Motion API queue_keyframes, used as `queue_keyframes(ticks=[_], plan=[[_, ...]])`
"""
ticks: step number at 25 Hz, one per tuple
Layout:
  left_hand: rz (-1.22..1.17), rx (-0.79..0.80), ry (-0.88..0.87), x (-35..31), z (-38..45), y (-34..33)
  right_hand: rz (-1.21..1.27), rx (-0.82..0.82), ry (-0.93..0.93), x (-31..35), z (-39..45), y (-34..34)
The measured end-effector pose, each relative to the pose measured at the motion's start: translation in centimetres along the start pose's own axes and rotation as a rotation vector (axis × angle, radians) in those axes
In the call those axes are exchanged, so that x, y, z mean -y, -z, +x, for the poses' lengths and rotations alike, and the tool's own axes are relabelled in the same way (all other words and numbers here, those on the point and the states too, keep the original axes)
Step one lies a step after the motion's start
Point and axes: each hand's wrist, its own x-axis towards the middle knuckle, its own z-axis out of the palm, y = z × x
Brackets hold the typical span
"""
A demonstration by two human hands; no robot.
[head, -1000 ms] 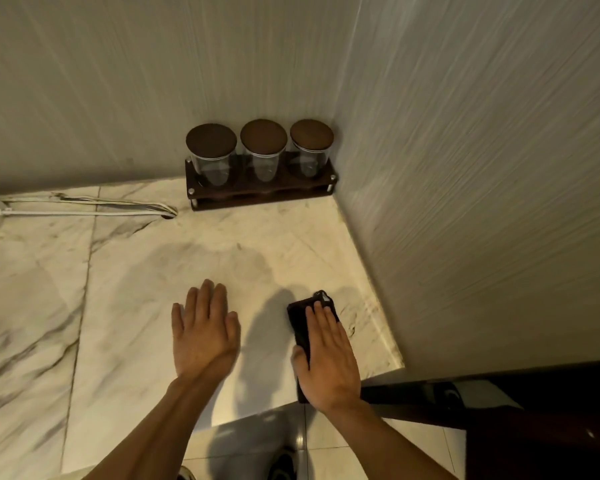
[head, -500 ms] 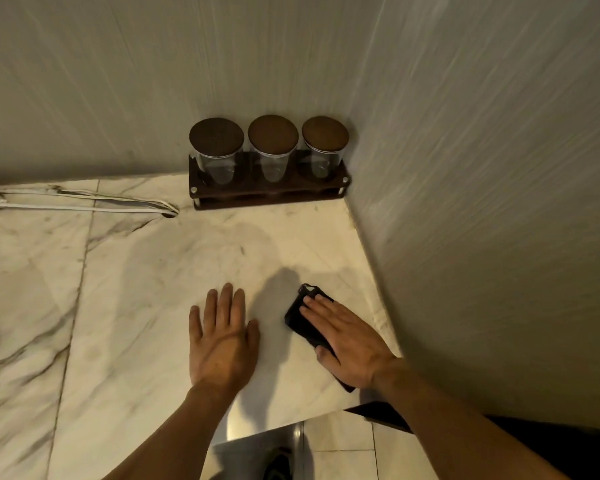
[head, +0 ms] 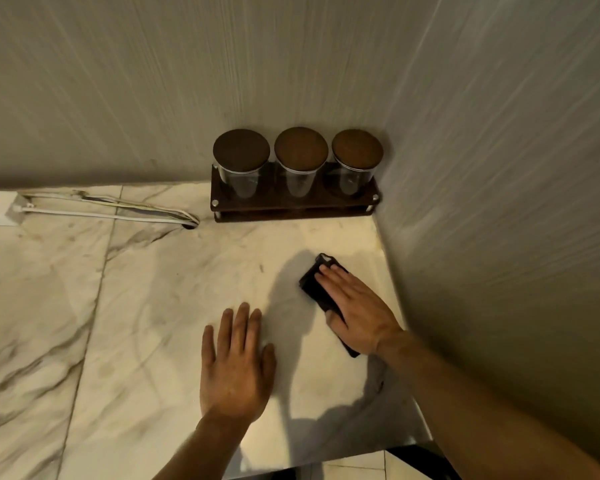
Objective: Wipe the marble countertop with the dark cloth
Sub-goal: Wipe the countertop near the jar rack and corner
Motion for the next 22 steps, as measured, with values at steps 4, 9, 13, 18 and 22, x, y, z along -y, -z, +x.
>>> queue_keyframes(ticks=[4, 9, 13, 18, 22], plan=[[0.006, -0.001, 0.033, -0.2, 0.3, 0.0, 0.025, -0.035, -0.071, -0.7, 3.1, 0.7], [0.016, 0.021, 0.044, -0.2, 0.4, -0.1, 0.040, -0.122, -0.273, -1.1, 6.5, 1.0], [0.038, 0.020, 0.045, 0.2, 1.1, -0.1, 0.102, -0.190, -0.386, -1.4, 7.8, 1.2], [0.044, 0.024, 0.040, 0.2, 1.2, -0.2, 0.152, -0.254, -0.572, -1.4, 7.9, 1.0], [0.032, 0.027, 0.037, 0.2, 1.3, 0.0, 0.184, -0.337, -0.685, -0.7, 7.6, 0.4]])
